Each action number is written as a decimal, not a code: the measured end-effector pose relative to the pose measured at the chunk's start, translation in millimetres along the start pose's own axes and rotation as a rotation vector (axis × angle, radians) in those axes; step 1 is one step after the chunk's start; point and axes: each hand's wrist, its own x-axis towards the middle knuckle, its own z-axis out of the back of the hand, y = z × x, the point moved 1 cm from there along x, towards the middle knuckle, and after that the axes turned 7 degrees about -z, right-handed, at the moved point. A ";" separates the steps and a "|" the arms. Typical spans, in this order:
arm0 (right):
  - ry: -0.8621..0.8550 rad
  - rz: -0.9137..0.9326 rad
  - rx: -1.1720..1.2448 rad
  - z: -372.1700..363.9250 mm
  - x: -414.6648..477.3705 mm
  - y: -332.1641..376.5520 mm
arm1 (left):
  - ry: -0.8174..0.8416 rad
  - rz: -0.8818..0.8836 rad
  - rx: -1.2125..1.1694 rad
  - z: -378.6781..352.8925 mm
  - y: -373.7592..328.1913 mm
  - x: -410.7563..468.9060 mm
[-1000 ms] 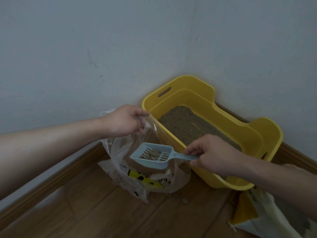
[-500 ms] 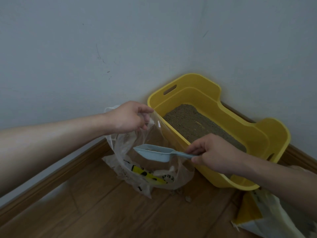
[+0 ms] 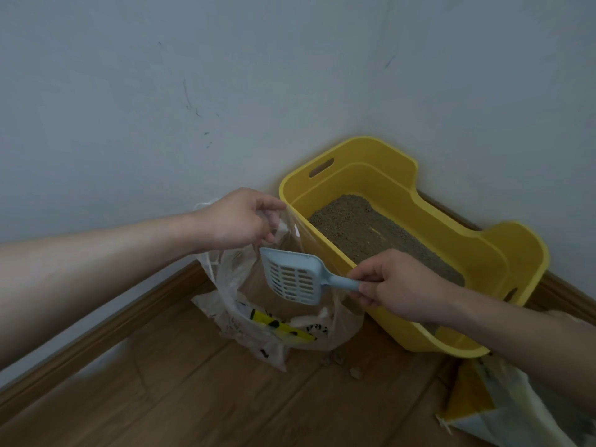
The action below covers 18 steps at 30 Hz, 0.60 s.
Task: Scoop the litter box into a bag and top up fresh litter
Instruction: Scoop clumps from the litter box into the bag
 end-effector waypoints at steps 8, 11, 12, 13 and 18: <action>0.012 0.008 0.022 -0.6 0.8 -1.0 | 0.002 -0.006 -0.013 1.0 -2.5 -2.6; 0.014 0.021 0.044 0.4 0.0 -1.5 | 0.006 -0.007 -0.003 1.4 -2.7 -3.4; 0.017 0.025 0.054 0.8 -0.5 -1.8 | 0.006 -0.006 -0.002 1.2 -2.9 -3.6; 0.021 0.029 0.064 1.1 -1.1 -2.2 | 0.007 -0.005 -0.006 1.0 -3.3 -3.8; 0.031 0.050 0.103 4.1 -6.3 -5.7 | 0.004 0.004 -0.003 1.2 -3.8 -4.0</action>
